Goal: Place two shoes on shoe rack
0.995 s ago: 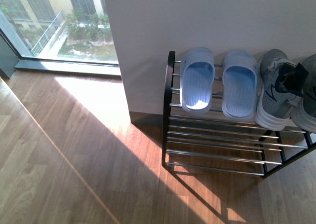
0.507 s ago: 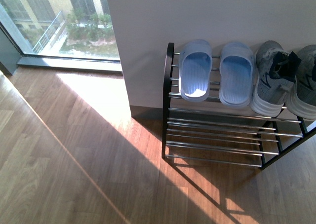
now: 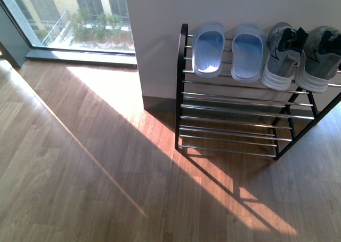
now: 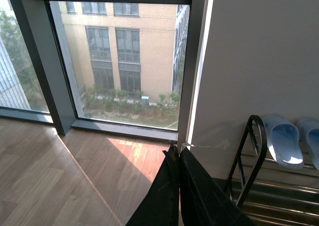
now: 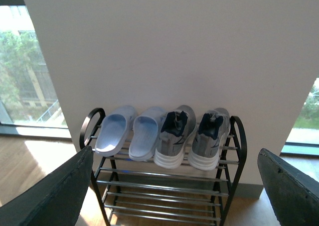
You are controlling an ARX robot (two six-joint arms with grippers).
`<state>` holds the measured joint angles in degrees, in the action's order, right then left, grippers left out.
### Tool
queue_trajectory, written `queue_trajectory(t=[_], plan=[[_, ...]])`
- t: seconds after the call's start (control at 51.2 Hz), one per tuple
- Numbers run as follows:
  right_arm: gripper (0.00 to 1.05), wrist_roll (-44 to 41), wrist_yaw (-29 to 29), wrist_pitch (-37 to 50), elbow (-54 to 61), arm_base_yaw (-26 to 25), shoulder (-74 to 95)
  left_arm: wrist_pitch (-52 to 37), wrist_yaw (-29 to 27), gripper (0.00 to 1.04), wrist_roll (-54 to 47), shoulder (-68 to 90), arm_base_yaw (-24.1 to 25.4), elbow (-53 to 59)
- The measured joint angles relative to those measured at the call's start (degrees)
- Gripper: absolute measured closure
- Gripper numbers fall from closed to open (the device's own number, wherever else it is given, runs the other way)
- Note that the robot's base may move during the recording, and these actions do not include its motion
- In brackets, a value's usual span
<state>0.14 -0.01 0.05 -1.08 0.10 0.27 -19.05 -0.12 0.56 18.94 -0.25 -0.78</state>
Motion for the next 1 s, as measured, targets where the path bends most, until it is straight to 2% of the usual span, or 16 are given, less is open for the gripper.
queue_trajectory(t=[0.507, 0.624, 0.995], plan=[[0.09, 0.0, 0.0, 0.0, 0.0, 0.0, 0.0, 8.9, 0.0, 1.04, 0.0, -8.9, 0.0, 0.0], [0.09, 0.0, 0.0, 0.0, 0.0, 0.0, 0.0, 18.3, 0.0, 1.04, 0.0, -16.4, 0.0, 0.0], [0.09, 0.0, 0.2, -0.1, 0.0, 0.0, 0.0, 19.1, 0.2, 1.04, -0.1, -18.0, 0.1, 0.0]])
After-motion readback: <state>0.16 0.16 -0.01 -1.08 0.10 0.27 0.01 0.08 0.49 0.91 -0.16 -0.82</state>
